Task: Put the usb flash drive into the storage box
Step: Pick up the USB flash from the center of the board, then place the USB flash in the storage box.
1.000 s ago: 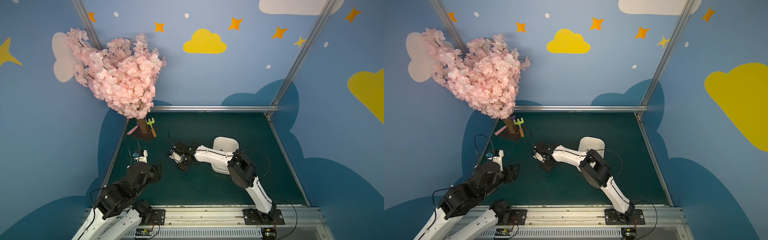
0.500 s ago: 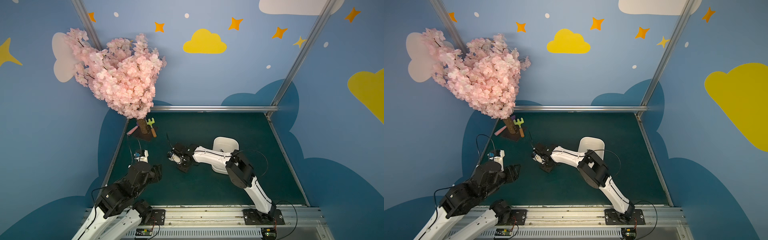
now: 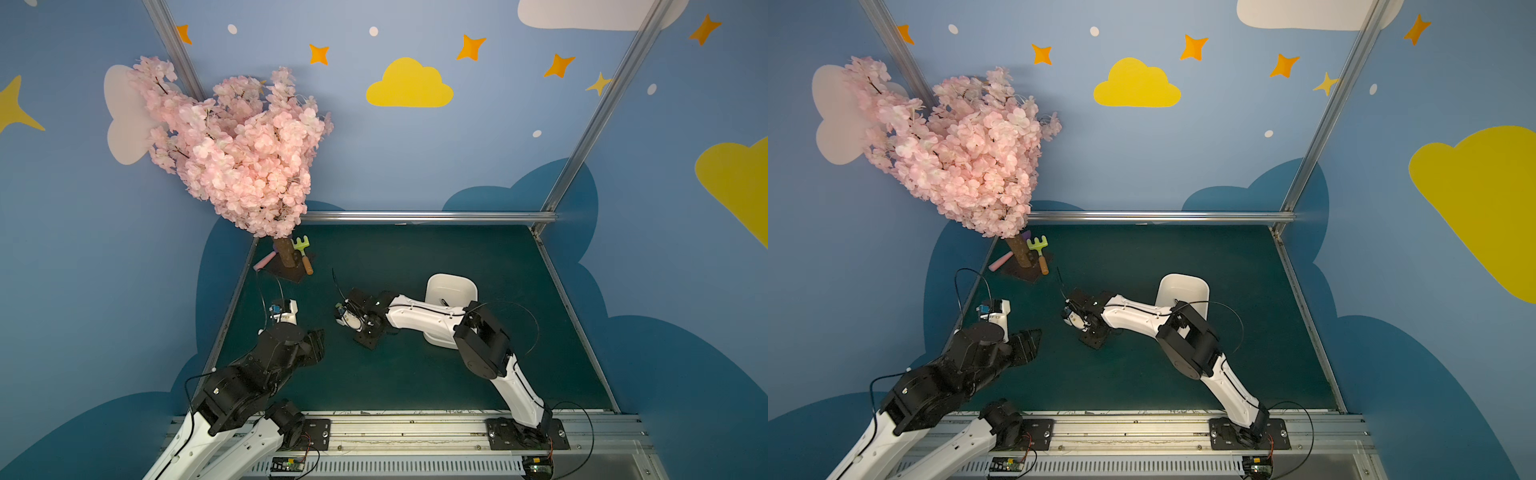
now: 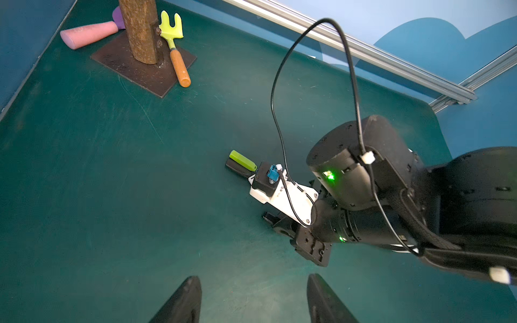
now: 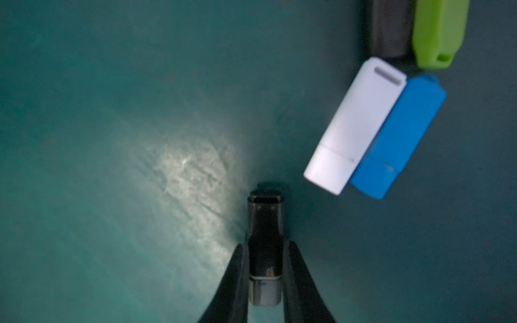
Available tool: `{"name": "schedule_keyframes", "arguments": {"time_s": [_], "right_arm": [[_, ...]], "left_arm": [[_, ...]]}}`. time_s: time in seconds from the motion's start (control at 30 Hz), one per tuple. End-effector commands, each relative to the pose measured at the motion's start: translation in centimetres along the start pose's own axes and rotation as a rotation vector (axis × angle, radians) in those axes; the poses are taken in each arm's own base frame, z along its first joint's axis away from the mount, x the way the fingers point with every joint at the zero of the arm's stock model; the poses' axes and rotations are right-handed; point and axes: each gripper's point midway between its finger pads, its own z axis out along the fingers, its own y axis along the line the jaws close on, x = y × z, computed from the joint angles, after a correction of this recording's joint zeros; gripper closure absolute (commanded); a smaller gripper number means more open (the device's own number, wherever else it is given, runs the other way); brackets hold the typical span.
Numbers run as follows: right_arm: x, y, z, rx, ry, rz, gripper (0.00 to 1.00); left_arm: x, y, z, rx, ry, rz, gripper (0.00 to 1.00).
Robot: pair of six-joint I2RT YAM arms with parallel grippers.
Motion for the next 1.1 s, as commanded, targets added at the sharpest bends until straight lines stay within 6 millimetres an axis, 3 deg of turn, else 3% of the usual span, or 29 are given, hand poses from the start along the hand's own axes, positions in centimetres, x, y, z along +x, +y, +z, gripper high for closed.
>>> {"name": "schedule_keyframes", "arguments": {"time_s": [0.0,0.23,0.33,0.43,0.53,0.77,1.07], "right_arm": [[-1.6,0.4,-4.6,0.007,-0.11,-0.019,0.92],[-0.4,-3.5,-11.4,0.153,-0.176,0.042,0.92],[1.5,-8.0,-13.9,0.231,-0.2,0.17,0.92],[5.2,-13.5,-15.3,0.3,-0.176,0.363,0.91],[9.2,-17.5,-15.7,0.363,-0.139,0.517,0.91],[15.7,-23.0,-14.7,0.37,-0.097,0.808,0.91],[18.6,-24.5,-10.9,0.373,0.007,0.887,0.89]], "left_arm": [[0.4,0.3,0.3,-0.012,0.01,0.003,0.36],[0.4,0.2,0.3,-0.007,0.01,0.002,0.36],[0.4,0.2,0.3,-0.009,0.009,0.002,0.36],[0.4,0.3,0.3,-0.015,0.006,-0.002,0.36],[0.4,0.3,0.3,-0.013,0.009,0.001,0.36],[0.4,0.2,0.4,-0.011,0.011,0.001,0.36],[0.5,0.2,0.3,-0.006,0.013,0.002,0.36]]}}
